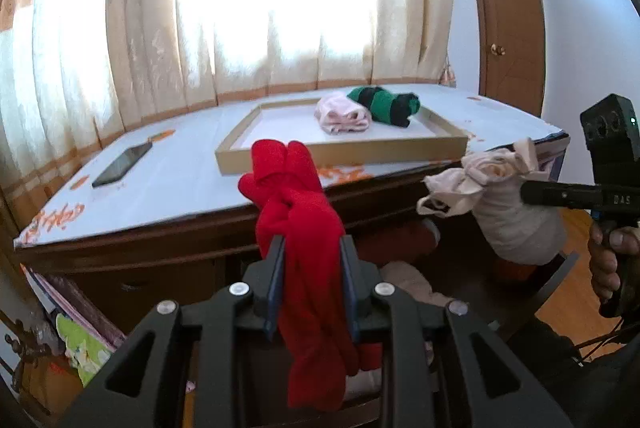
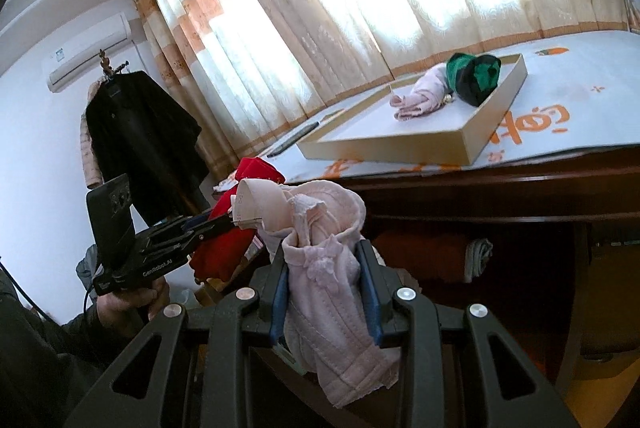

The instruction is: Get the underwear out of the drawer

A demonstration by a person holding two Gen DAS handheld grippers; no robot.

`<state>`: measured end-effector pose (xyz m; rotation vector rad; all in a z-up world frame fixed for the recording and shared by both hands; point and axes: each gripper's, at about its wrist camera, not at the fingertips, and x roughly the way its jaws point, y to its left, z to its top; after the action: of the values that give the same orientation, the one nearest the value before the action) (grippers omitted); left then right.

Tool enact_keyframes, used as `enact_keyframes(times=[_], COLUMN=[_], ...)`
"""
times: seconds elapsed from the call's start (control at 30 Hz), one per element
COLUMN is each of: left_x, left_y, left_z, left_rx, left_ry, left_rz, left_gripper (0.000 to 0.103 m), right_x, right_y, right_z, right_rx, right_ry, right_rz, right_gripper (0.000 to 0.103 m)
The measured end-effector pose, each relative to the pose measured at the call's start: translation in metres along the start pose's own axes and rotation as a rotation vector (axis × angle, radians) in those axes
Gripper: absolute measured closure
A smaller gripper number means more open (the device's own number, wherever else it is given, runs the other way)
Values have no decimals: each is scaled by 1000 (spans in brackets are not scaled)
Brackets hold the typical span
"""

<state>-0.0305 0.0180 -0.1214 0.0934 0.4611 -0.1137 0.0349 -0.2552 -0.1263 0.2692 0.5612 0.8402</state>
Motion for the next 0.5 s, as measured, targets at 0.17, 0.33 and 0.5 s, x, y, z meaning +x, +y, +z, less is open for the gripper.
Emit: enact_keyframes(times=[0.17,0.33,0.5], left_x=[-9,-14,-18], left_y=[-7,-11,-13], left_z=[9,16,21], left_rx=[26,39,48], left_ry=[-51,-88,-127], left_rz=[3,1,4], left_gripper=[80,80,80], right_x=[-2,-2,-3], right_y=[3,7,10], right_z=[8,14,21], right_rx=[0,-7,-15], right_ry=[-32,-58,-80], right_rz=[9,17,24], right_gripper=[69,69,69])
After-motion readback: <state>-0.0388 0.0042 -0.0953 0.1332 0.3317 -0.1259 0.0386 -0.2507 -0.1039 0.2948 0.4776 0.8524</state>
